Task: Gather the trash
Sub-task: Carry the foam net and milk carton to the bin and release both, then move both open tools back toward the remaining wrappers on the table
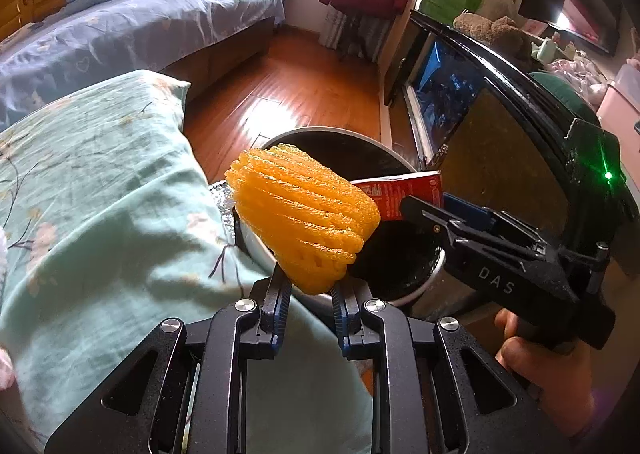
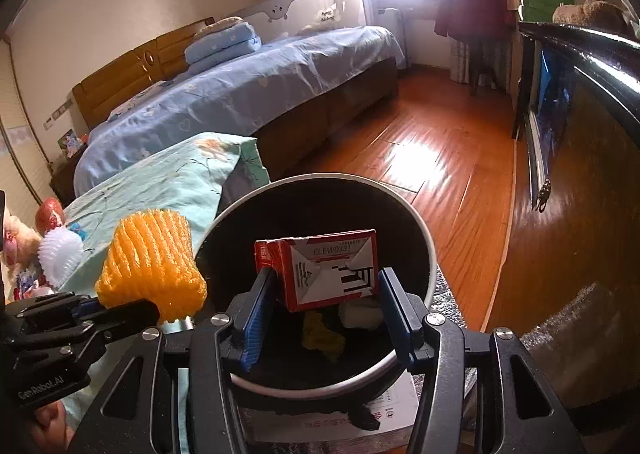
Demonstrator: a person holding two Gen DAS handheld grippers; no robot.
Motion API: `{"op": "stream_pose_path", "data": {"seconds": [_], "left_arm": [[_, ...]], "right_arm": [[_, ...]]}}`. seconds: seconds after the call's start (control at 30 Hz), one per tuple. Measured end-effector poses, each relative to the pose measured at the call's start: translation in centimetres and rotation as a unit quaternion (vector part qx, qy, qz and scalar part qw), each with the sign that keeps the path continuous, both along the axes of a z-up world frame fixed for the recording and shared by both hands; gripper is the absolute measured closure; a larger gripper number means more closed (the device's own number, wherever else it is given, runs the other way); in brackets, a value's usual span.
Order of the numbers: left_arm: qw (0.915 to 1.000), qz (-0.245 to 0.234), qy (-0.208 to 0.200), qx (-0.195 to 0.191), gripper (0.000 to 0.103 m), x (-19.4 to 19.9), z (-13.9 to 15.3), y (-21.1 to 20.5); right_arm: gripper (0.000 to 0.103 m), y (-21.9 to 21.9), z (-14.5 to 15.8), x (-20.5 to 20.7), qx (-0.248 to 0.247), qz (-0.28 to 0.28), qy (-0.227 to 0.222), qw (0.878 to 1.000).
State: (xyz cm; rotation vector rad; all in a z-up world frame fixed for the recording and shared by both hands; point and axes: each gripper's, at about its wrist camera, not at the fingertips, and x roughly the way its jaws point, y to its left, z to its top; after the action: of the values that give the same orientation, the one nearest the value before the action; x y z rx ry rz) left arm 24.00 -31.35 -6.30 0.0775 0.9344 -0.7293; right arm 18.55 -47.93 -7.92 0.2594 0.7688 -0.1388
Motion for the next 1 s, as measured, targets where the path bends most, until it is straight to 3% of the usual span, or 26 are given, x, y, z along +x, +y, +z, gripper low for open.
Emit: {"op": "stream_pose_path", "data": {"seconds": [0.13, 0.27, 0.33, 0.37, 0.5, 0.63, 1.0], "left_arm": [[1.0, -0.004, 0.008, -0.001, 0.083, 0.4, -0.1, -0.5], [1.0, -0.001, 0.003, 0.001, 0.07, 0.3, 0.1, -0.3], [1.0, 0.005, 0.001, 0.002, 0.049, 0.3, 0.2, -0.2], [1.0, 0.009, -0.004, -0.001, 0.047, 0.3, 0.4, 0.1], [0.9997, 0.022, -0.01, -0.009, 0.047, -0.2, 0.9, 1.4], [0.9988, 0.044, -0.018, -0.013, 0.045, -1.0, 1.0, 3.7], [0.9937, 0.106, -0.033, -0.015, 0.043, -4.1, 1.1, 11.1]], "right_arm": [[0.05, -0.3, -0.3, 0.3, 0.0, 0.0, 0.008, 1.0], [0.05, -0.7, -0.4, 0.6, 0.001, -0.001, 0.013, 1.0], [0.049, -0.9, -0.5, 0.7, 0.012, 0.001, 0.015, 1.0], [0.049, -1.0, -0.5, 0.8, 0.013, -0.001, 0.014, 1.0], [0.047, -0.9, -0.2, 0.6, 0.022, 0.0, 0.011, 1.0], [0.029, 0.0, 0.5, -0.1, 0.038, 0.006, -0.005, 0.999], [0.01, 5.7, 2.0, -1.6, 0.085, 0.065, -0.032, 0.994]]}}
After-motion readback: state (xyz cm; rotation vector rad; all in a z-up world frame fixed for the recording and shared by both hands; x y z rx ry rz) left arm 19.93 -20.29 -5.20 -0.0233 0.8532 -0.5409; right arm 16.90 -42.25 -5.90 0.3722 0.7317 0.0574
